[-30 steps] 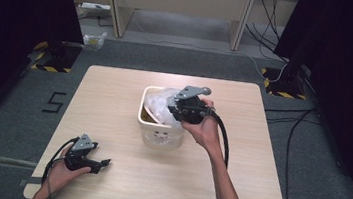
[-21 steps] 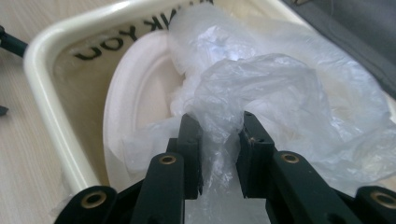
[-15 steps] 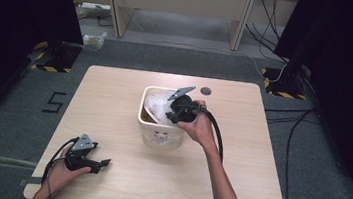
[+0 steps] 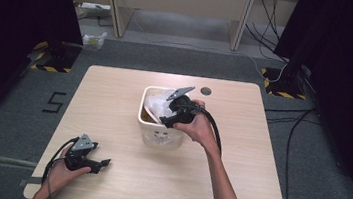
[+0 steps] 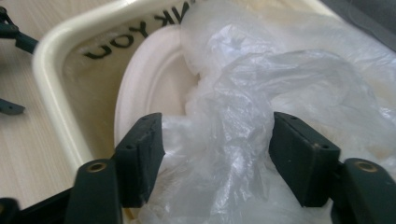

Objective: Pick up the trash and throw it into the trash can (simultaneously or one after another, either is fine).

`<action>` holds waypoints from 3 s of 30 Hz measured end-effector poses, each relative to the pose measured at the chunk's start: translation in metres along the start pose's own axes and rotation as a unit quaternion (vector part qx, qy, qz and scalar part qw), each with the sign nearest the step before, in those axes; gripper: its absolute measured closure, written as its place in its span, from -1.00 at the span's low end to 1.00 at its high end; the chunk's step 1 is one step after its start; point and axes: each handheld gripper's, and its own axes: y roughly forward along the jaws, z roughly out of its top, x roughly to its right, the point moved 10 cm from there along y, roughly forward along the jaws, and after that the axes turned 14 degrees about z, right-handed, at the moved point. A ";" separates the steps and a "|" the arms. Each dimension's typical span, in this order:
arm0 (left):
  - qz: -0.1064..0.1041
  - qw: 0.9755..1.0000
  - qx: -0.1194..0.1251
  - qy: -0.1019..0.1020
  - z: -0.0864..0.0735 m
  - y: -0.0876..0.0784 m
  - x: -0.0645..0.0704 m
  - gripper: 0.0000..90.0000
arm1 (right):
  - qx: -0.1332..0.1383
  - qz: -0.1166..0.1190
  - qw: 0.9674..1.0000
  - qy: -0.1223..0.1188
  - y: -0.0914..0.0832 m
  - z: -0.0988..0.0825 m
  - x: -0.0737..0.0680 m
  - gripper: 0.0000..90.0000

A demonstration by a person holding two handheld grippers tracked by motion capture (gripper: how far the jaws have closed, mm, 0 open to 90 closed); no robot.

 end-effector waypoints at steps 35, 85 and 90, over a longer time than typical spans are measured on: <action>0.000 1.000 0.000 -0.001 0.000 0.000 0.000 -0.70 | 0.159 -0.089 0.981 0.065 -0.108 -0.045 0.029 -0.40; 0.000 1.000 0.000 -0.001 0.000 0.000 0.000 -0.70 | 0.108 -0.131 0.978 0.119 -0.074 -0.172 0.014 -0.51; 0.000 1.000 0.000 -0.001 0.000 0.000 0.000 -0.70 | 0.107 -0.128 0.978 0.124 -0.074 -0.187 0.006 -0.52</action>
